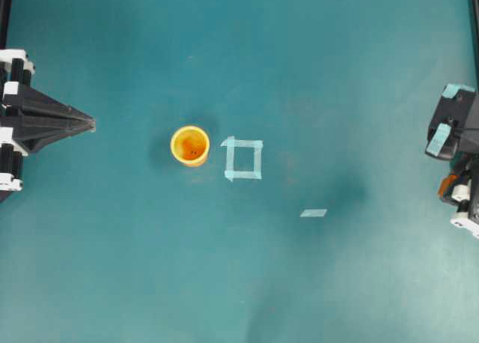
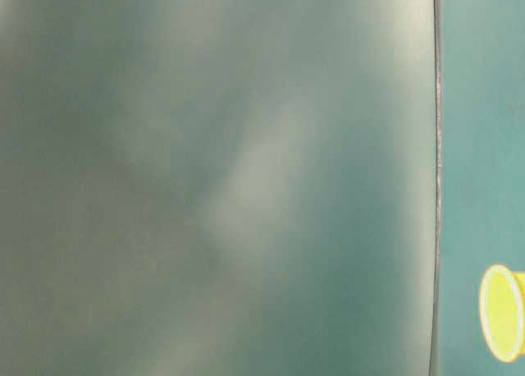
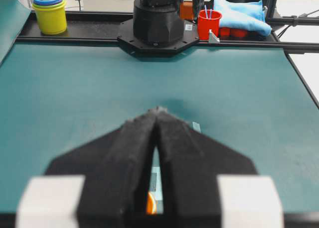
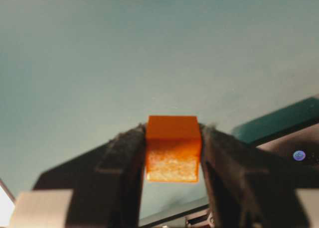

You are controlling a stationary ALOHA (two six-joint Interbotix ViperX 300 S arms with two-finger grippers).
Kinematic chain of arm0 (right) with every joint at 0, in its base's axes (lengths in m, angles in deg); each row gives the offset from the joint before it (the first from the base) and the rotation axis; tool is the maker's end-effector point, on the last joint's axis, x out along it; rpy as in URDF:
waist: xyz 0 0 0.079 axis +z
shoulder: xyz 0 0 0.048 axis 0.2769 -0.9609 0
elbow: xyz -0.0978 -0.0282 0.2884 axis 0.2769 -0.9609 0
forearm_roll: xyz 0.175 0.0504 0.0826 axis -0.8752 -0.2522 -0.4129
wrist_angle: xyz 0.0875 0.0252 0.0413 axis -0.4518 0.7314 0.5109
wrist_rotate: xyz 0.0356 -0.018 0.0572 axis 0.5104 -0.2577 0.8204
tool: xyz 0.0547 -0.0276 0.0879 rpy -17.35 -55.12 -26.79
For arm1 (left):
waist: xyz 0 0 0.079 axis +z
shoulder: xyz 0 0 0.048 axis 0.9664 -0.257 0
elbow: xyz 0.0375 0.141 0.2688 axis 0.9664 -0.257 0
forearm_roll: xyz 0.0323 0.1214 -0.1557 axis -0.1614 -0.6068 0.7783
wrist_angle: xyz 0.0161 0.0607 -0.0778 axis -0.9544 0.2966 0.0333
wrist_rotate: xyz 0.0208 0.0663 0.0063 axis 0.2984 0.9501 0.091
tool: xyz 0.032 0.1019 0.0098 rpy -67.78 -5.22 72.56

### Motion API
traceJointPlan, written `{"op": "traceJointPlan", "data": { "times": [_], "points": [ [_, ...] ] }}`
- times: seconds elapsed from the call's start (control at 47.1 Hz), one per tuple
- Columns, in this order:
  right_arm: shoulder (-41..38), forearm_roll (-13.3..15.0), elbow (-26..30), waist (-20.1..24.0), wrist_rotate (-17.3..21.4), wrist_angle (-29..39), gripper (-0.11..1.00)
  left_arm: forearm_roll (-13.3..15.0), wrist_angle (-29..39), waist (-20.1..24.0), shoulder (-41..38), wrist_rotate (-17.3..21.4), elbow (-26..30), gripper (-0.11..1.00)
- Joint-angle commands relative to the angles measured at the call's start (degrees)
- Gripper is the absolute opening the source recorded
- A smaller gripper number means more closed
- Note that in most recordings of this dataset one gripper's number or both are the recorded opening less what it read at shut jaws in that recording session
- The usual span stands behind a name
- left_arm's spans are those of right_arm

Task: Lift the orange block with right arm.

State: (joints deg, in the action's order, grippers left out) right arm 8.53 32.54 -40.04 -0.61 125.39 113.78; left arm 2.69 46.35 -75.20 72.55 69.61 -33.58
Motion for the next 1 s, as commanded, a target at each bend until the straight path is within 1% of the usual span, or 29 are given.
{"op": "traceJointPlan", "data": {
  "times": [0.0, 0.276, 0.977],
  "points": [
    [0.1, 0.1, 2.5, 0.3, 0.1, 1.1, 0.41, -0.1, -0.3, 0.0, -0.5, 0.1, 1.6, 0.0],
    [0.2, 0.1, 5.1, 0.3, 0.0, 5.2, 0.41, -0.1, -0.3, -0.1, -0.6, 0.1, 1.6, 0.0],
    [0.3, -0.2, 9.3, 0.3, 0.1, 9.1, 0.41, -0.1, -0.3, 0.0, -0.5, 0.1, 1.6, 0.0]
  ]
}}
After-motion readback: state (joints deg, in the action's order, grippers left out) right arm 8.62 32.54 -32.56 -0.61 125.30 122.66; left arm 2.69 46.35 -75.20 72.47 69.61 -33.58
